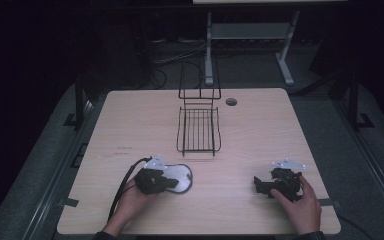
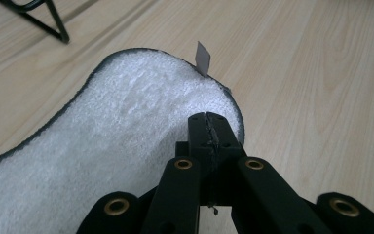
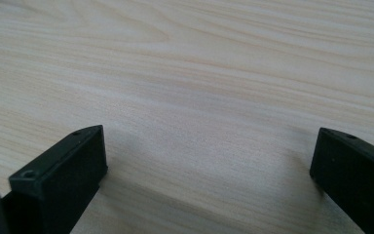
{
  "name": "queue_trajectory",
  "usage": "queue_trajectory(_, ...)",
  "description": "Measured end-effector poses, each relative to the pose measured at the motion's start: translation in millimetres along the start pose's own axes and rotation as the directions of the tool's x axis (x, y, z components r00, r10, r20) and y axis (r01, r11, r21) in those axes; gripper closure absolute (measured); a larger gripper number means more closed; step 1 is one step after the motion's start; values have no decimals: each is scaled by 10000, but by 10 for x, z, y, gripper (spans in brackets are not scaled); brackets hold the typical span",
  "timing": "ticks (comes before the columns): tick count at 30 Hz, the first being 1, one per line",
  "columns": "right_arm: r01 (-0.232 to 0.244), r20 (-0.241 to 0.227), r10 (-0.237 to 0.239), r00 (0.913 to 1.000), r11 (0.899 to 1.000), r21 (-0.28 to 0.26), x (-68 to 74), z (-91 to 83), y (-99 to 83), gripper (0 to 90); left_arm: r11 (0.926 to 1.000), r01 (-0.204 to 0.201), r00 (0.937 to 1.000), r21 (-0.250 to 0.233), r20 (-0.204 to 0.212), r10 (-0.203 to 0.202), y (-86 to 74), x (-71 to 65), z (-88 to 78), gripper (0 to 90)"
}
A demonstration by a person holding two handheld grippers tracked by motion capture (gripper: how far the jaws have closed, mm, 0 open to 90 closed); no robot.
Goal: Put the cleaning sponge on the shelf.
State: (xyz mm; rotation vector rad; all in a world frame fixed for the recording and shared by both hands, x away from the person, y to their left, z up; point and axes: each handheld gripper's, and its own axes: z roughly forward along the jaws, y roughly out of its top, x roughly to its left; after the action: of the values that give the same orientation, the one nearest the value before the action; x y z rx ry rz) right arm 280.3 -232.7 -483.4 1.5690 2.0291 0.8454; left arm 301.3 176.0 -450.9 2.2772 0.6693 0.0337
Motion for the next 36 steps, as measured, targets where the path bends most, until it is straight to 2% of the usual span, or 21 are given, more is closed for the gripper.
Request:
queue_trajectory(5,-1,0,1,10000,10000,-7,0,0,0,0,9999,-157,9999,61,-59,157,40,-9,-11,896)
queue_trajectory(9,6,0,-6,10000,10000,-11,-1,1,0,0,9996,21,9996,-290,-269,-29,46,60,-121,896)
queue_trajectory(12,4,-1,-4,10000,10000,-2,0,0,0,0,9984,131,9981,-552,-587,-164,46,183,-237,896)
queue_trajectory(16,2,-1,-2,10000,10000,-5,0,0,0,0,9962,396,9927,-771,-1107,-480,34,383,-350,896)
queue_trajectory(21,0,0,0,10000,10000,-5,0,0,0,0,9948,661,9833,-772,-1644,-781,23,655,-366,896)
queue_trajectory(28,9,2,-9,10000,10000,-9,-1,1,0,0,9923,1030,9795,-687,-1666,-1132,15,883,-268,896)
queue_trajectory(29,10,3,-10,10000,10000,-5,-1,1,0,0,9916,1132,9785,-623,-1662,-1221,2,894,-241,896)
queue_trajectory(36,4,-1,-4,10000,10000,-8,0,0,0,0,9943,1034,9818,-262,-1575,-1062,-40,861,-224,896)
